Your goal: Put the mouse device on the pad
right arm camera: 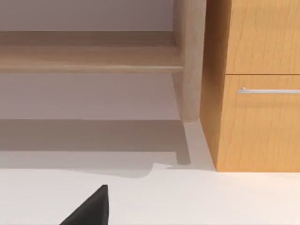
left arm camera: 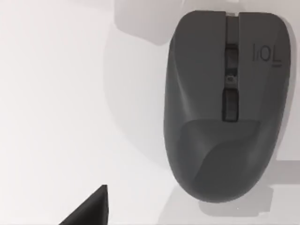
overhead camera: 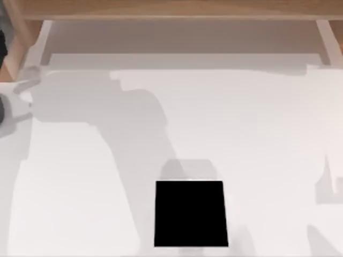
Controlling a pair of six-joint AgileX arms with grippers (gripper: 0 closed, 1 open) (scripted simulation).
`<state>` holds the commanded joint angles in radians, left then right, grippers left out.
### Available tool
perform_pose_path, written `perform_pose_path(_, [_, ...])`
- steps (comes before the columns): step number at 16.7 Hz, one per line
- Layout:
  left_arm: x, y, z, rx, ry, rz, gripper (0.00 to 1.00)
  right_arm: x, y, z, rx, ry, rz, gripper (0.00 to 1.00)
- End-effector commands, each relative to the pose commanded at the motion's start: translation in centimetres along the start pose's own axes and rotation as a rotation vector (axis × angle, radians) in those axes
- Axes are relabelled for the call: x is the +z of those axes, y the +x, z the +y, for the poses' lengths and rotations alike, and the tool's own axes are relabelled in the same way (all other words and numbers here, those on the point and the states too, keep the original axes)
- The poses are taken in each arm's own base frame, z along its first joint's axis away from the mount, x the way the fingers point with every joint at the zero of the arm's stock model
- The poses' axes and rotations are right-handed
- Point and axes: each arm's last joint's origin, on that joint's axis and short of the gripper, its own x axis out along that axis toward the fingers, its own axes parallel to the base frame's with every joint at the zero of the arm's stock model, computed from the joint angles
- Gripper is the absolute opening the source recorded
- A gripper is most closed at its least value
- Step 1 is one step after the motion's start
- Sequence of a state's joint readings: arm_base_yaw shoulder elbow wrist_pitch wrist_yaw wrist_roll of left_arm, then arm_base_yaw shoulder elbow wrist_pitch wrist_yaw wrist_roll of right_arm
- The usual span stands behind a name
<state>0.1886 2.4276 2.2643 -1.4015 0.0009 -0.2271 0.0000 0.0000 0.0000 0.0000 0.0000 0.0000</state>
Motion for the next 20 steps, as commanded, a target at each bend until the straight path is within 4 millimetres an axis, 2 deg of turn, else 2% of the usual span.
perform_pose_path(3, [-0.2,0.8,0.4,0.0,0.005,0.002,1.0,0.0,0.0,0.0,0.0,0.0,0.0,1.0])
perform_pose_path(6, [-0.5,2.5,1.1,0.001,0.005,0.002,1.0,0.0,0.0,0.0,0.0,0.0,0.0,1.0])
perform_pose_path(10, [-0.6,6.2,1.5,0.002,0.002,0.008,1.0,0.0,0.0,0.0,0.0,0.0,0.0,1.0])
perform_pose_path(14, [-0.2,9.7,0.1,0.002,0.005,0.008,1.0,0.0,0.0,0.0,0.0,0.0,0.0,1.0])
perform_pose_path(19, [0.0,10.1,-0.3,0.001,0.005,0.002,1.0,0.0,0.0,0.0,0.0,0.0,0.0,1.0])
perform_pose_path(20, [0.0,10.1,-0.3,0.001,0.005,0.002,0.92,0.0,0.0,0.0,0.0,0.0,0.0,1.0])
